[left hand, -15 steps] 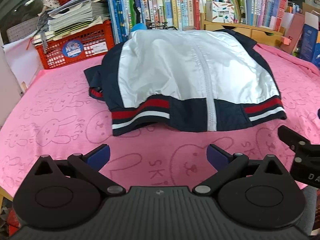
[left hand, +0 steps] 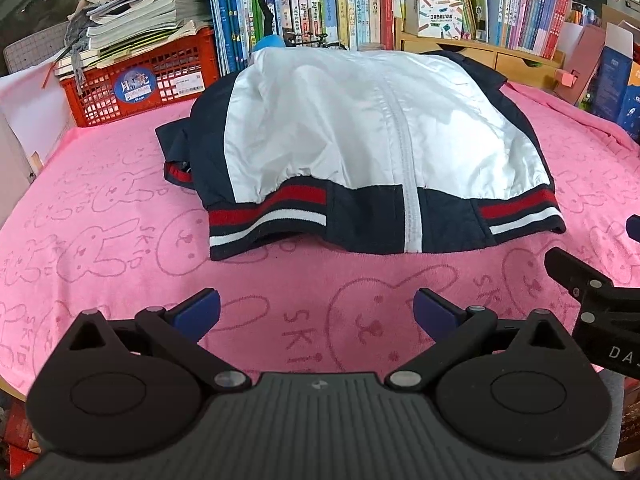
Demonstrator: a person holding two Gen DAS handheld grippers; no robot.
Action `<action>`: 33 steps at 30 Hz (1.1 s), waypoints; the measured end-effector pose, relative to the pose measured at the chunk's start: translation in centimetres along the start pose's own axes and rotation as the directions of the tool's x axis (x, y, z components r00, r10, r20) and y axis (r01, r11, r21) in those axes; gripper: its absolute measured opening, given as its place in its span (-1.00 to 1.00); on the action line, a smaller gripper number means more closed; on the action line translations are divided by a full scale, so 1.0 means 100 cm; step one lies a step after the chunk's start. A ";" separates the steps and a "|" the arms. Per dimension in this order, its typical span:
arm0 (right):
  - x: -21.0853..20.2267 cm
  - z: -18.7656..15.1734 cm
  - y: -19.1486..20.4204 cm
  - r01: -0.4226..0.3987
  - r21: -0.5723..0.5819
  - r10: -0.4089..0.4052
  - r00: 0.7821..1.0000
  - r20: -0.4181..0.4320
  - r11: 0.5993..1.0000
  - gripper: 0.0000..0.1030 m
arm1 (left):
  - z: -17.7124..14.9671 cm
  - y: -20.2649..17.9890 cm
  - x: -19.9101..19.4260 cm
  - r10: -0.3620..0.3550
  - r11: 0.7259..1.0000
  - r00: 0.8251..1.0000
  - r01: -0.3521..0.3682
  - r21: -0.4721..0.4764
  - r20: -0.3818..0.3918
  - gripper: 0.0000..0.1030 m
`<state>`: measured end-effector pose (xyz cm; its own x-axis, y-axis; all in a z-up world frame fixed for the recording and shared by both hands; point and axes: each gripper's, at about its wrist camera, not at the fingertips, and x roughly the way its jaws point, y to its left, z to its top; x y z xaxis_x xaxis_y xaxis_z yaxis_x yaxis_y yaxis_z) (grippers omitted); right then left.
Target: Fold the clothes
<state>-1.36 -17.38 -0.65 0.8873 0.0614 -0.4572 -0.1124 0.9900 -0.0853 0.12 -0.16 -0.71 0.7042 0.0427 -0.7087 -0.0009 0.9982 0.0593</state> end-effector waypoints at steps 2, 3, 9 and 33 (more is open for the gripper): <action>0.000 0.000 0.000 0.000 0.000 0.000 1.000 -0.002 1.000 1.00 | 0.000 0.000 0.000 0.000 1.000 1.000 0.000 -0.001 -0.002 1.00; 0.000 0.000 0.000 0.000 0.000 0.000 1.000 -0.002 1.000 1.00 | 0.000 0.000 0.000 0.000 1.000 1.000 0.000 -0.001 -0.003 1.00; 0.000 -0.001 0.001 -0.003 -0.001 0.003 1.000 -0.008 1.000 1.00 | 0.001 -0.001 0.000 0.004 1.000 1.000 -0.004 -0.002 -0.005 1.00; 0.001 -0.002 0.004 -0.015 -0.008 0.015 1.000 -0.020 1.000 1.00 | 0.000 0.000 0.001 0.003 1.000 1.000 -0.003 -0.007 -0.022 1.00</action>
<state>-1.40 -17.02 -0.90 0.8763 0.0738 -0.4760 -0.1296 0.9879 -0.0855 0.15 -0.17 -0.79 0.6888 0.0469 -0.7235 -0.0086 0.9984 0.0565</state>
